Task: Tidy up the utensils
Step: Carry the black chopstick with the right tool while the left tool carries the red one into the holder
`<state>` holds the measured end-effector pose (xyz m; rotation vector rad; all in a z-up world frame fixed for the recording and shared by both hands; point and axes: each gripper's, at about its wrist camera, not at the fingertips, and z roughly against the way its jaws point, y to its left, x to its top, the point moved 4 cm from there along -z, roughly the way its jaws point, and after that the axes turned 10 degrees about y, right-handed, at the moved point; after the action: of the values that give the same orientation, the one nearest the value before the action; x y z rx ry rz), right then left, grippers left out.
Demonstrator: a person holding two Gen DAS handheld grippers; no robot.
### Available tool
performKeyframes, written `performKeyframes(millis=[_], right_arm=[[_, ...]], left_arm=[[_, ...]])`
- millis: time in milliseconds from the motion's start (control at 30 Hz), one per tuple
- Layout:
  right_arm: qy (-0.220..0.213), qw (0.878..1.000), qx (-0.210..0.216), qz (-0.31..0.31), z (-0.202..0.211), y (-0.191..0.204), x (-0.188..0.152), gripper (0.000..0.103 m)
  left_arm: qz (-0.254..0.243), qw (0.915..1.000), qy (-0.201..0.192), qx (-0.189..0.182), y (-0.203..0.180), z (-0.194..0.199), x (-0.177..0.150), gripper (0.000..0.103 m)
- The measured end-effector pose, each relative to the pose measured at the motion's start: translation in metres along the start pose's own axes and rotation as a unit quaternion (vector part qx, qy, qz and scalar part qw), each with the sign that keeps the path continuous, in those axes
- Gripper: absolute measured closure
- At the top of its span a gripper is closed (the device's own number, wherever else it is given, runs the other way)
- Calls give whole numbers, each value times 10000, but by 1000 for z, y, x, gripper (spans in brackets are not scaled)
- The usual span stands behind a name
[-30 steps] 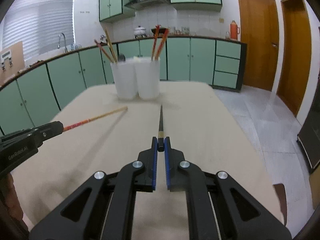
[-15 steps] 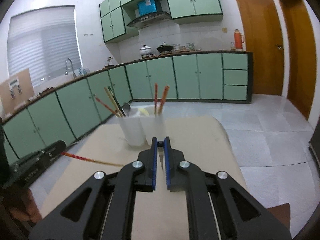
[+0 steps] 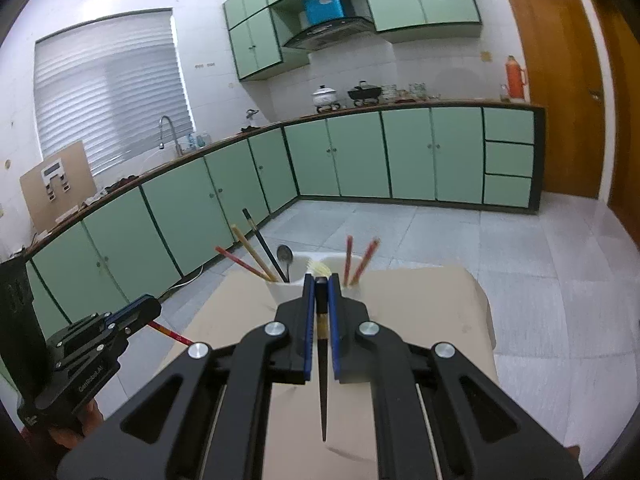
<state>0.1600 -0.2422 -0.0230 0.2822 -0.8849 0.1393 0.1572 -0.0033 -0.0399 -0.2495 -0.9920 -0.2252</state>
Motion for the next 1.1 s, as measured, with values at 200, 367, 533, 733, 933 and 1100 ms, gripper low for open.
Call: performKeyframes(millis=[200,367,533,733,933,1100], right_arm=[[-132,9998,163,63,0,4,31,97],[-388,9988,127,262,5,13,68,97],[-670,9971,60,358,9,17,107,97],[-842,9951,-177,480,-8,17,148,97],[-850,9958,-179,293,-45,1,161,97],[-676,9973,-225,177,-81,-10,157,97]], left_arm=[[-35,9998,-178,29,3,10,21,98],[-127,9984,-548,88,6,30,47,98],[-262,9950,-957,113,1,39,84,98],[-394,9914,-1238,171,-3,22,122,98],[-235,9965,-797,122,9,-23,130,98],[-225,9988,-432,109,13,-57,126,98]])
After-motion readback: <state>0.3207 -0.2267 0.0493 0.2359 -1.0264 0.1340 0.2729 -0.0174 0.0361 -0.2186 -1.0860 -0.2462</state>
